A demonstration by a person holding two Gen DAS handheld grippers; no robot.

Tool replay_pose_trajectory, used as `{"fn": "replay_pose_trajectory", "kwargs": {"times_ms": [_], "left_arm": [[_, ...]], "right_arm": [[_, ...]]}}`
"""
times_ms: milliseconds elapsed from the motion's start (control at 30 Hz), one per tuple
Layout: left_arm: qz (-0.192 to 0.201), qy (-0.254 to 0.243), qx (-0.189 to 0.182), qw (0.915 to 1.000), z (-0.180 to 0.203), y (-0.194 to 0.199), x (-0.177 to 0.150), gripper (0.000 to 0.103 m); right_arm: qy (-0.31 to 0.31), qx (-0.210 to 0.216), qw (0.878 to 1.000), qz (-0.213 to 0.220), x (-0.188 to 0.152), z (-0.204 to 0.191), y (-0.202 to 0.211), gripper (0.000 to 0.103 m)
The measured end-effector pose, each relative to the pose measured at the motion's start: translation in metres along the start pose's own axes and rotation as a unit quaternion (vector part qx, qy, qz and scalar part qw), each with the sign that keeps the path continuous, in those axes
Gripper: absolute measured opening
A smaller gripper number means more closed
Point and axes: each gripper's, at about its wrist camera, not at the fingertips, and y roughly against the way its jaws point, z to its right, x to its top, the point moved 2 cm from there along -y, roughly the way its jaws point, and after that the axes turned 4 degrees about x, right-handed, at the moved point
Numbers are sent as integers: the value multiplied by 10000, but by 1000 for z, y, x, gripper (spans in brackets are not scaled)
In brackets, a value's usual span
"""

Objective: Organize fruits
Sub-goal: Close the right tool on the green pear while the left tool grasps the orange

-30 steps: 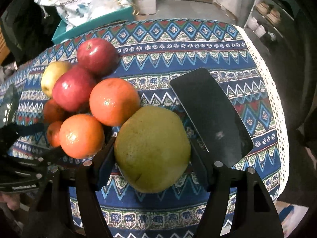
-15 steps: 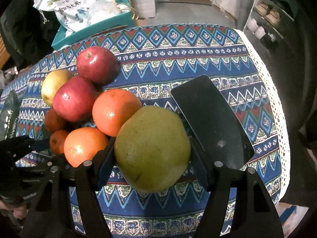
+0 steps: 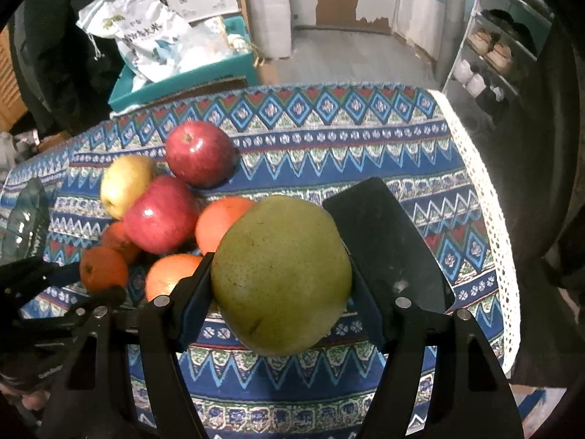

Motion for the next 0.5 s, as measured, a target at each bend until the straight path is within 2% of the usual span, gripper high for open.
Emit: {"fn": "replay_pose_trajectory", "kwargs": {"times_ms": [500], "left_arm": [[829, 103, 150, 9964, -11, 74, 12, 44]], "right_arm": [[263, 141, 9966, 771, 16, -31, 62, 70]]}}
